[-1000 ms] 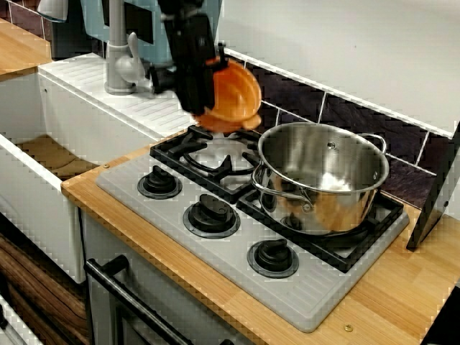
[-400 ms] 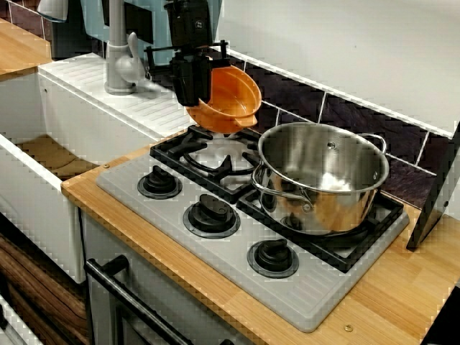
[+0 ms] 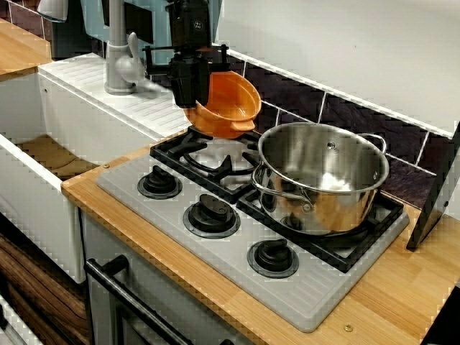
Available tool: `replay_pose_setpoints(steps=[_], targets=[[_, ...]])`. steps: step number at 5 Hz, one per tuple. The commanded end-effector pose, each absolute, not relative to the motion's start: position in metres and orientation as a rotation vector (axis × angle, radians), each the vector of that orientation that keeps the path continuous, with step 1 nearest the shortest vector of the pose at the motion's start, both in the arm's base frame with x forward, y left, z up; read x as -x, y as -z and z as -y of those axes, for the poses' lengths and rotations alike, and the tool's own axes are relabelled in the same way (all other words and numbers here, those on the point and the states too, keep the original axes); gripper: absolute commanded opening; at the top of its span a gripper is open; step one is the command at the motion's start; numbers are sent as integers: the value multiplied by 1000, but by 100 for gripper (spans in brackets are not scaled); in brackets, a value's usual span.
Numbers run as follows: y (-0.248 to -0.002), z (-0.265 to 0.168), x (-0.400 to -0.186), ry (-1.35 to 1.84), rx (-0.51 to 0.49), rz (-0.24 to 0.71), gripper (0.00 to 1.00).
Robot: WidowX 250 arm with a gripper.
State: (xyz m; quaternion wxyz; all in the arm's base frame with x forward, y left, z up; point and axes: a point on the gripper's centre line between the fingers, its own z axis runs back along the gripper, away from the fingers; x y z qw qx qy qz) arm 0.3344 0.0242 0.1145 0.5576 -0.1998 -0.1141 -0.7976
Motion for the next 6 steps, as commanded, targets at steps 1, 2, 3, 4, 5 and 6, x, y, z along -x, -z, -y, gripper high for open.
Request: replay_pose_setpoints(steps=[1, 2, 3, 4, 5, 6], targets=[[-111, -23, -346, 1901, 397, 272, 0], [-110, -22, -345, 1903, 400, 266, 100], [-109, -23, -346, 1905, 404, 262, 100], [-106, -24, -346, 1903, 401, 254, 100], [-107, -24, -346, 1902, 399, 259, 100], [-112, -25, -345, 1904, 366, 281, 100]])
